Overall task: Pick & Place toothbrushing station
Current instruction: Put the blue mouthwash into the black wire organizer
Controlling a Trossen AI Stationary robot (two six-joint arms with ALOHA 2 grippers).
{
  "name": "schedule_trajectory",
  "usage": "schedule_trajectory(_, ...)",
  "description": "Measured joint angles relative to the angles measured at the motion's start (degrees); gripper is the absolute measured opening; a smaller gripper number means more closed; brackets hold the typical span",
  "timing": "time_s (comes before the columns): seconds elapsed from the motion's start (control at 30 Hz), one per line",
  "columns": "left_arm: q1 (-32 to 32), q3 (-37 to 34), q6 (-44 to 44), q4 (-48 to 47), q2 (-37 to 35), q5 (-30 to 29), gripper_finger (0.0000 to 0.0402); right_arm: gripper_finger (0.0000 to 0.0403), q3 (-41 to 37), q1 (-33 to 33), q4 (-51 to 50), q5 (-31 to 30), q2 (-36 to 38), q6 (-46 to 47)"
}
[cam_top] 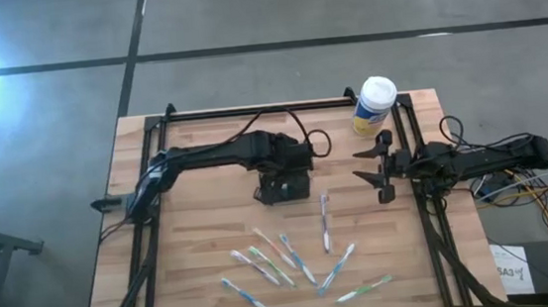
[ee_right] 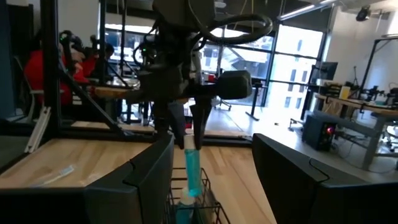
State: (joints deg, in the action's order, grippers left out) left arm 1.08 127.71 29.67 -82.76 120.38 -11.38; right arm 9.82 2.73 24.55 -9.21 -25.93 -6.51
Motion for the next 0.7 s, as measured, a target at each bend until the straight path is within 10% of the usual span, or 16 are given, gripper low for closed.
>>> schedule_trajectory(0.7, -0.2, 1.7, 6.4, 1.2, 0.2, -0.2, 0.0098, 0.0215, 0.0, 0.0, -0.3, 0.0, 0.0, -1.0)
